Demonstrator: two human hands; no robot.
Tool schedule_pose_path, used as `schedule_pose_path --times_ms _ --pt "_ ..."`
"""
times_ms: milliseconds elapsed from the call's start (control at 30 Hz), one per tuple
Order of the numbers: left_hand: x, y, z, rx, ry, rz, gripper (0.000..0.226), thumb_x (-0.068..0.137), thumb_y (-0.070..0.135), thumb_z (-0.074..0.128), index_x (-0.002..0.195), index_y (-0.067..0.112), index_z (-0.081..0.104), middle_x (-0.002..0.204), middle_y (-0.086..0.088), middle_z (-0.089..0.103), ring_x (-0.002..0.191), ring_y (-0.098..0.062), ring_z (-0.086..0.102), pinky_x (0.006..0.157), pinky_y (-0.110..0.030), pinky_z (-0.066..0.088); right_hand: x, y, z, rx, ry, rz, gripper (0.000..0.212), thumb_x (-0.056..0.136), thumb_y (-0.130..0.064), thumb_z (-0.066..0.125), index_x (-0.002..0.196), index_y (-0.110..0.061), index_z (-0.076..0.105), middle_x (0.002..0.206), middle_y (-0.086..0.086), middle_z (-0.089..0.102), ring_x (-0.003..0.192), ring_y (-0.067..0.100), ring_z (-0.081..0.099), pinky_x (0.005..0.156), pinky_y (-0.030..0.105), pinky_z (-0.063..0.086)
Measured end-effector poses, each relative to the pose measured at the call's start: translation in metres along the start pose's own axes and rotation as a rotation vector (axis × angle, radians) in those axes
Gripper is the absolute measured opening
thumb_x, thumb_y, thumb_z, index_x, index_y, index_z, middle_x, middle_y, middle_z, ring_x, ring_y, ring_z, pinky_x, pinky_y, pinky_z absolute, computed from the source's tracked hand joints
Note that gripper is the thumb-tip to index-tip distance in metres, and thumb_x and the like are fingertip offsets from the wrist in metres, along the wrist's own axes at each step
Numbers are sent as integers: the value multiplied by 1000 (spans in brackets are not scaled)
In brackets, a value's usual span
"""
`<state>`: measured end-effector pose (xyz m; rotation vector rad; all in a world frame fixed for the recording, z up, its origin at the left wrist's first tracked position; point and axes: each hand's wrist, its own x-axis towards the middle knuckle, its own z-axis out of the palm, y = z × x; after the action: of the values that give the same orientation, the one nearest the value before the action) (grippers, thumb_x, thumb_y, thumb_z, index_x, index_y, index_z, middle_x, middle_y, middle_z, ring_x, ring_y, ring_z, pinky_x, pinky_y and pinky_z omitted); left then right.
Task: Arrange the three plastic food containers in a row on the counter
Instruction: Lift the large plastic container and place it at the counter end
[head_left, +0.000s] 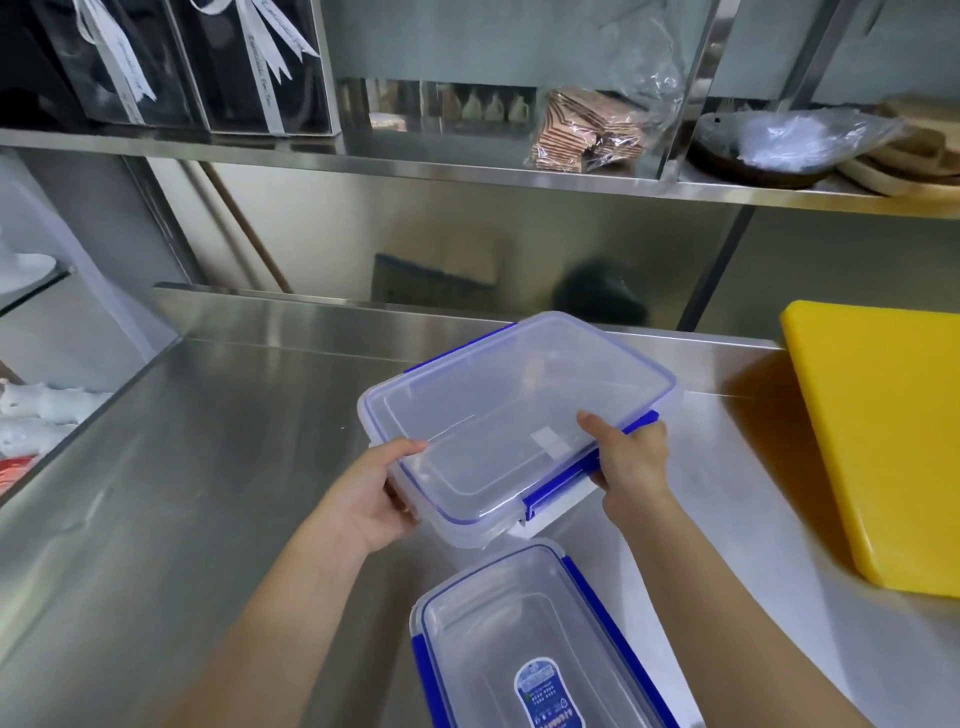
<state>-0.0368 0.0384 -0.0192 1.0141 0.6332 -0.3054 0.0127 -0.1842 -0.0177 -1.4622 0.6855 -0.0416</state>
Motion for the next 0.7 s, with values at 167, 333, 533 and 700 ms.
schedule_pose_path --times_ms 167,333,533,700 --pt "-11 4 -40 -141 96 142 29 77 12 63 106 17 60 89 -7 66 76 -22 58 65 -32 41 -14 -2 52 -37 -149 -83 56 73 -19 73 118 -18 40 123 11 49 97 29 56 84 46 53" --pt "-20 9 -81 -268 144 241 34 79 11 62 113 12 63 107 -9 71 96 -26 66 78 -35 51 -29 -1 111 -16 -319 -128 47 73 -15 72 112 -15 47 111 9 59 90 24 60 65 32 49" --pt "-14 19 -115 -352 244 369 31 76 12 68 107 8 67 96 -9 77 84 -21 73 70 -34 57 -39 3 170 -15 -469 -123 29 76 -12 68 94 -21 47 90 -3 59 80 18 59 66 31 48" --pt "1 22 -117 -415 337 406 37 78 12 68 115 8 63 95 -8 76 77 -19 74 54 -29 56 -43 4 196 -139 -616 -69 46 74 -5 68 110 -18 45 107 3 58 93 25 58 76 42 53"
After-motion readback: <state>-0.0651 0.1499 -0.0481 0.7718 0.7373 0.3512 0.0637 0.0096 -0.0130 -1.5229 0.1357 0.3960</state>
